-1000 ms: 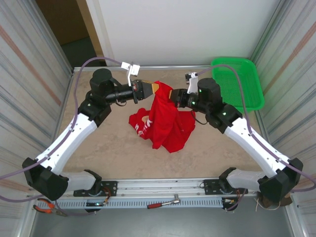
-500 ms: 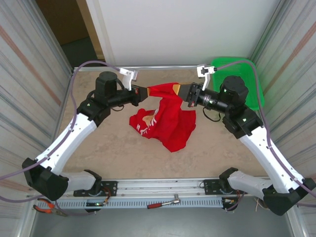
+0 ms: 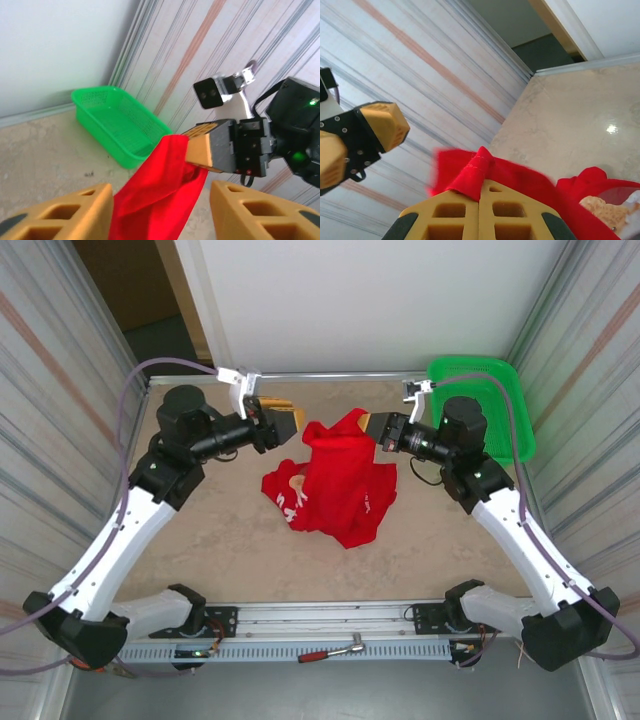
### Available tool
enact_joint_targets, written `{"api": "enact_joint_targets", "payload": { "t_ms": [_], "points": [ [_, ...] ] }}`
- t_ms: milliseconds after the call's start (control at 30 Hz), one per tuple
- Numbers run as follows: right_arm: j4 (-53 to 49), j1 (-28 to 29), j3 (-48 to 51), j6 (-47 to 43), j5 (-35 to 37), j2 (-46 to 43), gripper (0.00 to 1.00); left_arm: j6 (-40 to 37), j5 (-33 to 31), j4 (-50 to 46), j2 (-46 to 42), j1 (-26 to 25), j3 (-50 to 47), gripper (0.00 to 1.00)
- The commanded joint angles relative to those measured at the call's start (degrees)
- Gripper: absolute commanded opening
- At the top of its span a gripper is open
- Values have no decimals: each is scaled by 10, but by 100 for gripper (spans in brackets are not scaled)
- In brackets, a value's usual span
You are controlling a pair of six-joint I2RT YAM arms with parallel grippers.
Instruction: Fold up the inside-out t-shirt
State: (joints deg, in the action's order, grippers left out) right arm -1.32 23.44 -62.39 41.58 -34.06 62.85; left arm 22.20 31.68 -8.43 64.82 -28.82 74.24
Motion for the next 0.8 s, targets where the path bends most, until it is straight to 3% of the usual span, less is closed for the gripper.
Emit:
{"api": "enact_joint_targets", "payload": {
  "t_ms": [0, 167, 300, 433, 767],
  "points": [
    [10, -2, -25, -10, -25, -6, 0, -35, -6, -2, -9, 3, 21, 62],
    [-35, 0, -61, -48, -71, 9, 0, -102, 14, -51, 24, -5, 59, 64],
    [-55, 7, -80, -68, -87, 14, 0, -186, 4, -108, 61, -53, 96, 65],
    [-70, 16, -88, -79, -86, 12, 0, -241, -48, -135, 91, -108, 108, 66],
    [-80, 34, -89, -85, -78, 4, 0, -257, -67, -123, 138, -130, 102, 65]
  ]
}}
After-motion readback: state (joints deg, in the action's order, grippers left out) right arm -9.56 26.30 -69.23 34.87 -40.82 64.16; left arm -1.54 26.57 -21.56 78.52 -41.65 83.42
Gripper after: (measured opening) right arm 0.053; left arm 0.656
